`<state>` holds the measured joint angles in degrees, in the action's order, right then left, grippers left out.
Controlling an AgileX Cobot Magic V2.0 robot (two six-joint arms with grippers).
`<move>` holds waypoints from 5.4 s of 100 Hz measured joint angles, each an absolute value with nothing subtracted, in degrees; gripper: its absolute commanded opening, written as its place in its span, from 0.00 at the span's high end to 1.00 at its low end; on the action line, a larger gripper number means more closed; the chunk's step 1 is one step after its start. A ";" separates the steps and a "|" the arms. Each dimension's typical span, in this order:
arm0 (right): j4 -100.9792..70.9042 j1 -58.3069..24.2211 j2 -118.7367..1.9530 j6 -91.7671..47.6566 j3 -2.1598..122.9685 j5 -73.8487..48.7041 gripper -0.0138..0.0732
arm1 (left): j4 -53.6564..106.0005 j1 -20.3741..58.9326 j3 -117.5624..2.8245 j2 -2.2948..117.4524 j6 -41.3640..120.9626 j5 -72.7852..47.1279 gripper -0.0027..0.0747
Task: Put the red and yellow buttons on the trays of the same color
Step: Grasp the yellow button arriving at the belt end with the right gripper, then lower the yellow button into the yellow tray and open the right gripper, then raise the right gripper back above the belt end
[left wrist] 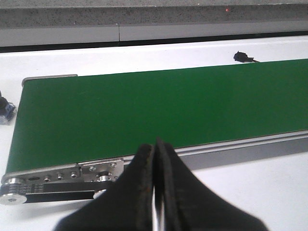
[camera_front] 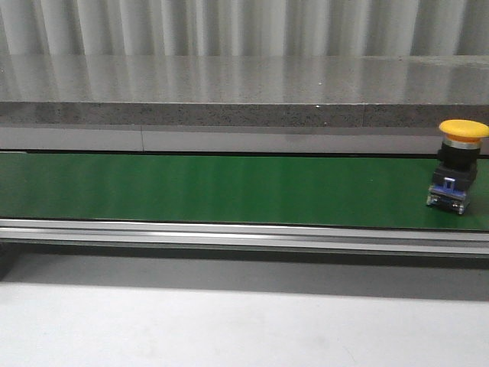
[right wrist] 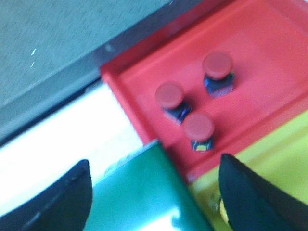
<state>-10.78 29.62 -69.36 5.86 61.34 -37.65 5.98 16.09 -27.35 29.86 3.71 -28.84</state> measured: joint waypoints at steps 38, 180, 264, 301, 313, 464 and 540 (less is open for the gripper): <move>-10.37 18.98 -64.76 0.78 61.24 -57.19 0.21 | 5.98 16.09 -27.35 29.86 3.71 -28.84 0.99; -4.14 19.54 -77.42 3.45 61.24 -49.06 0.78 | 5.98 16.09 -27.35 29.86 3.71 -28.84 0.99; -2.86 42.34 -90.24 13.69 61.24 -36.36 0.78 | 5.98 16.09 -27.35 29.86 3.71 -28.84 0.99; -3.56 42.34 -98.64 13.84 61.34 -34.25 0.60 | 5.98 16.09 -27.35 29.86 3.71 -28.84 0.99; -3.56 42.34 -98.75 13.84 61.34 -34.03 0.33 | 5.98 16.09 -27.35 29.86 3.71 -28.84 0.99; -3.69 -4.19 -55.62 -7.29 44.83 -46.01 0.92 | 5.98 16.09 -27.35 29.86 3.71 -28.84 0.99; -3.69 -8.64 -9.93 -7.62 29.76 -46.16 0.92 | 5.98 16.09 -27.35 30.13 3.71 -28.84 0.99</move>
<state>-3.69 -8.64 -9.93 -7.62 29.76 -46.16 5.98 16.09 -27.35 30.13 3.71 -28.84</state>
